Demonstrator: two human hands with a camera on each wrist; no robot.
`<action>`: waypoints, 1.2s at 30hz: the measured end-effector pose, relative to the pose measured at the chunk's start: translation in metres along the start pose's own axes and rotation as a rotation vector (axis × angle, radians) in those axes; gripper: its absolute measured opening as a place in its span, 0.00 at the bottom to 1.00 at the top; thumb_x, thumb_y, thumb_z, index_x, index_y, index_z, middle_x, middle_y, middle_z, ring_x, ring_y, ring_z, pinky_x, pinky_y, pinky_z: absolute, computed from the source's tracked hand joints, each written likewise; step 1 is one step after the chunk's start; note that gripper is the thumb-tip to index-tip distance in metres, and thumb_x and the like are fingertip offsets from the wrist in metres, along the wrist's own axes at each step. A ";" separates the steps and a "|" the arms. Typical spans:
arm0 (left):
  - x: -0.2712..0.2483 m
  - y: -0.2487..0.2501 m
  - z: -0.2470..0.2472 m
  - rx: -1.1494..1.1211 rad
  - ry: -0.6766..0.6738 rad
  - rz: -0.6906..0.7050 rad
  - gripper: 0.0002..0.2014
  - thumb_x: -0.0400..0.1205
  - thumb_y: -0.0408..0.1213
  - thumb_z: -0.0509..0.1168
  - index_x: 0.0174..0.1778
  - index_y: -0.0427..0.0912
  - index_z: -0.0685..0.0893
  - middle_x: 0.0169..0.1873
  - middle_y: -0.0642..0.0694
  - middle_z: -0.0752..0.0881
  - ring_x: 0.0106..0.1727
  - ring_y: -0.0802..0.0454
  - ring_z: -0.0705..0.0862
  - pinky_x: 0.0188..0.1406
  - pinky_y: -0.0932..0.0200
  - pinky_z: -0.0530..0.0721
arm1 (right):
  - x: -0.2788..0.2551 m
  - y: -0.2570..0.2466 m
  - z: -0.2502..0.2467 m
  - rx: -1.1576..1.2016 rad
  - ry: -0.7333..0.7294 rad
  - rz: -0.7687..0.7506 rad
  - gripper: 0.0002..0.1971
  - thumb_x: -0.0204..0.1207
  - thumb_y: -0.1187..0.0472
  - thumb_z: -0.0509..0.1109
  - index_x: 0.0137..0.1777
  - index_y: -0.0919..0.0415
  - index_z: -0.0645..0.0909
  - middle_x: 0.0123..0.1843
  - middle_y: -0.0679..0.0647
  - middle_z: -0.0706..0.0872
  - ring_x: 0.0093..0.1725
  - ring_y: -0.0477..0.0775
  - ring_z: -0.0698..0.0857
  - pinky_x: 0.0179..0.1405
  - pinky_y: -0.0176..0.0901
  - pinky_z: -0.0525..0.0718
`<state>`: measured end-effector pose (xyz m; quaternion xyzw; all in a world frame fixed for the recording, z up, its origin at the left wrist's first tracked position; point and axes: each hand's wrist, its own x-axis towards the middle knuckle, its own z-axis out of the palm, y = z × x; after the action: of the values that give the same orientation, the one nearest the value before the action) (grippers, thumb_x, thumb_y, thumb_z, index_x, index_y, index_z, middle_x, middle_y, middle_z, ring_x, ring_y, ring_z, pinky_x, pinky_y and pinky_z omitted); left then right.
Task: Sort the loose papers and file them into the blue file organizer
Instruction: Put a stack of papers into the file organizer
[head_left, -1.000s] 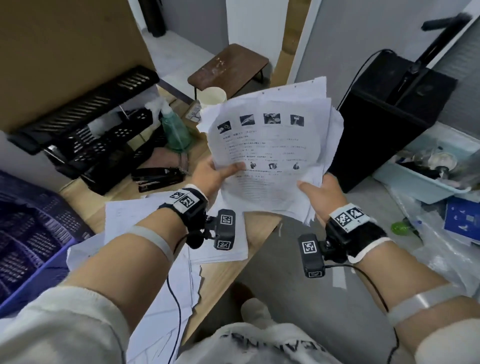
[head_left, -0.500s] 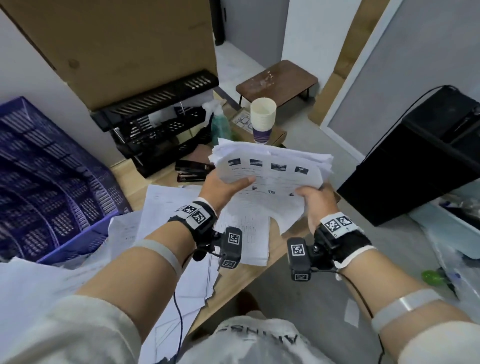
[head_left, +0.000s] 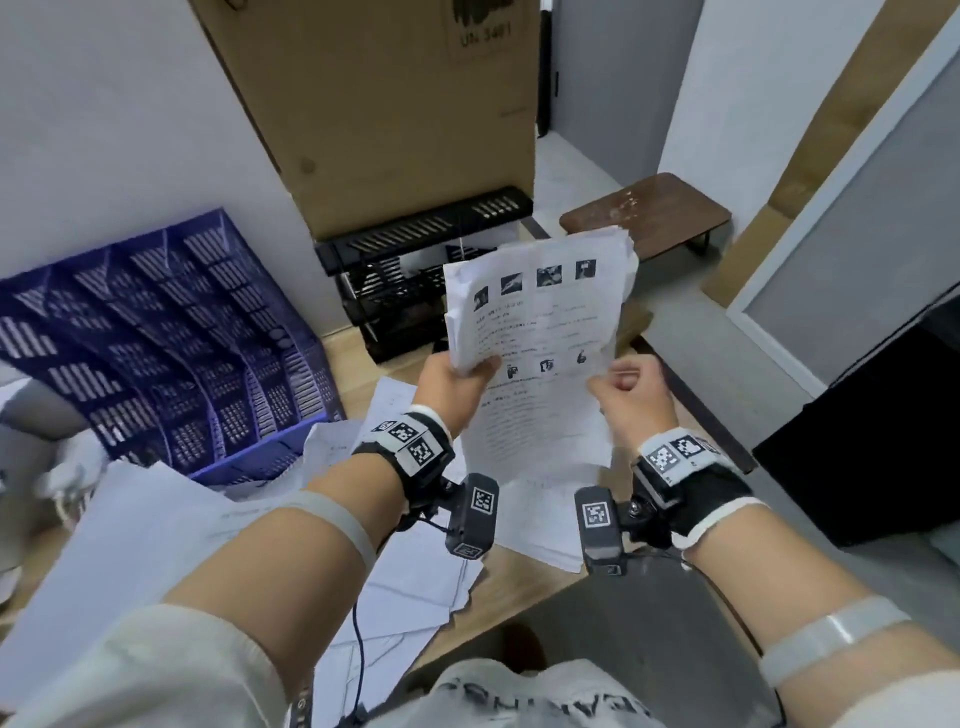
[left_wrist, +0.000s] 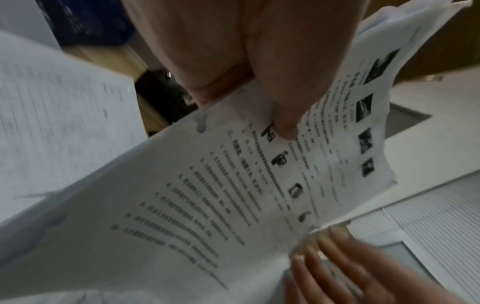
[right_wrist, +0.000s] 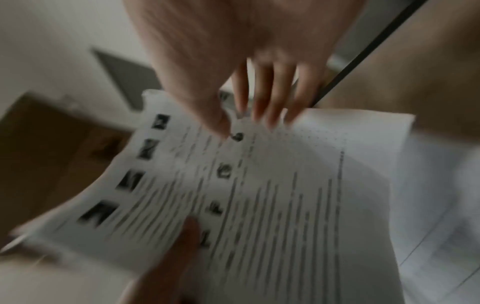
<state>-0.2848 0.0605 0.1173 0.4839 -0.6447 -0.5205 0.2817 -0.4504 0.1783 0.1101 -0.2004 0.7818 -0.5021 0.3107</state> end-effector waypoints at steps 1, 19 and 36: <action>0.002 0.002 -0.015 0.018 0.071 0.011 0.04 0.81 0.39 0.71 0.45 0.42 0.87 0.43 0.40 0.89 0.42 0.45 0.85 0.46 0.44 0.87 | -0.006 -0.017 0.018 0.013 -0.194 -0.021 0.25 0.70 0.55 0.78 0.64 0.56 0.73 0.56 0.53 0.84 0.56 0.56 0.86 0.57 0.55 0.87; -0.085 -0.038 -0.255 0.150 0.491 0.180 0.30 0.80 0.37 0.69 0.78 0.59 0.70 0.71 0.56 0.81 0.69 0.59 0.82 0.67 0.49 0.84 | -0.158 -0.185 0.287 -0.461 -0.806 -0.566 0.17 0.80 0.52 0.62 0.62 0.62 0.82 0.53 0.59 0.87 0.49 0.58 0.83 0.47 0.40 0.76; -0.067 -0.234 -0.398 0.472 0.244 -0.467 0.38 0.77 0.59 0.63 0.83 0.59 0.57 0.79 0.41 0.69 0.77 0.35 0.70 0.75 0.37 0.71 | -0.181 -0.245 0.406 -0.463 -0.796 -0.560 0.20 0.81 0.62 0.62 0.72 0.63 0.75 0.59 0.59 0.86 0.54 0.62 0.88 0.51 0.58 0.90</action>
<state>0.1625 -0.0338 0.0246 0.7285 -0.5809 -0.3459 0.1104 -0.0393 -0.0786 0.2620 -0.6392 0.6105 -0.2654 0.3851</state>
